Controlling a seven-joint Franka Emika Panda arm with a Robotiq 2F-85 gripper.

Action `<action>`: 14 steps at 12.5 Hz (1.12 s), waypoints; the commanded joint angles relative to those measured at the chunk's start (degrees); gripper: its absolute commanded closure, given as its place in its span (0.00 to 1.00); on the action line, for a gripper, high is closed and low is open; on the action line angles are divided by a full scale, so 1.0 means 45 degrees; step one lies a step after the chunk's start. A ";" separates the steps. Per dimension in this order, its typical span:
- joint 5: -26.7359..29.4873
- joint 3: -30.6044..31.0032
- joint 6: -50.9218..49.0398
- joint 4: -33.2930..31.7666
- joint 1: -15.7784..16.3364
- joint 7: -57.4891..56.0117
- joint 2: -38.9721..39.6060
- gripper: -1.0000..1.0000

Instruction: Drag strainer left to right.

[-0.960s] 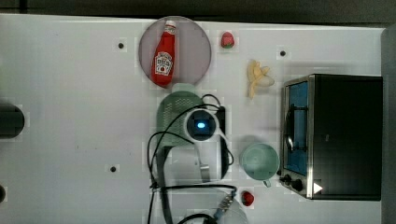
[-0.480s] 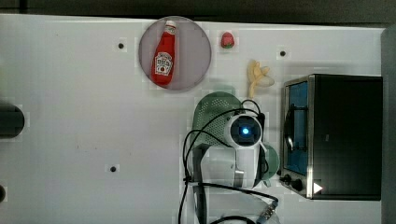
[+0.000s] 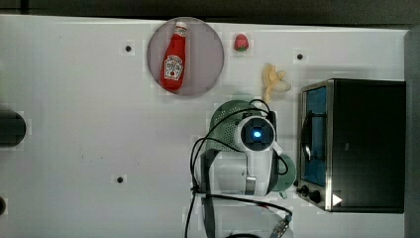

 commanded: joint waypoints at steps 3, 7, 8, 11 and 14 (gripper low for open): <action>0.0193 0.1352 -0.4164 0.0836 0.0152 -0.2107 -0.2938 0.00; 0.0820 0.1884 -0.8730 0.2544 0.0167 -0.3922 -0.5326 0.00; 0.1334 0.1856 -0.9532 0.2921 0.0163 -0.4796 -0.5926 0.00; 0.2790 0.1565 -1.1702 0.3811 0.0149 -0.6694 -0.7505 0.00; 0.2713 0.1513 -1.3350 0.4500 0.0153 -0.8060 -0.8458 0.00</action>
